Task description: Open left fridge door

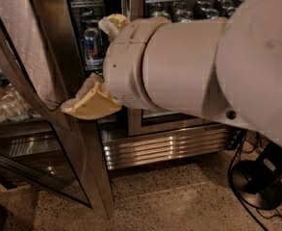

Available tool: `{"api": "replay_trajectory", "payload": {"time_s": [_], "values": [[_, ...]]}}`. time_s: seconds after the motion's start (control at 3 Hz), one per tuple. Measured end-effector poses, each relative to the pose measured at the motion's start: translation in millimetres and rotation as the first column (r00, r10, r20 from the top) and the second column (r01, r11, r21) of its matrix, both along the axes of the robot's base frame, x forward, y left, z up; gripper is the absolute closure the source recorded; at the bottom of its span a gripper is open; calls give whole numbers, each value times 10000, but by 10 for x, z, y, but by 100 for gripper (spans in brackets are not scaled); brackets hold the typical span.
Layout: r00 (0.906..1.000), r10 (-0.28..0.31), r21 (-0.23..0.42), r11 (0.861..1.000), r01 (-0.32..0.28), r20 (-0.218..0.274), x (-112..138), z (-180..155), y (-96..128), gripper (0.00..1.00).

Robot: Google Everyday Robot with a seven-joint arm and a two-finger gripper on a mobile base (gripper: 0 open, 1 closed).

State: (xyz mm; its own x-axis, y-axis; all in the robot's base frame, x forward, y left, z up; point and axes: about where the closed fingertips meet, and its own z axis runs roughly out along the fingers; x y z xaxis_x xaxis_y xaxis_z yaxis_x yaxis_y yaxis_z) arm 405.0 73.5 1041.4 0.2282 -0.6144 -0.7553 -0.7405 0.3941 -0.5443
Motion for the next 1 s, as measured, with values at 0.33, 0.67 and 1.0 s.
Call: {"api": "replay_trajectory", "payload": {"time_s": [0.33,0.67,1.0], "values": [[10000,0,0,10000,0,0,0,0,0,28],[10000,0,0,10000,0,0,0,0,0,15],[10000,0,0,10000,0,0,0,0,0,10]]}}
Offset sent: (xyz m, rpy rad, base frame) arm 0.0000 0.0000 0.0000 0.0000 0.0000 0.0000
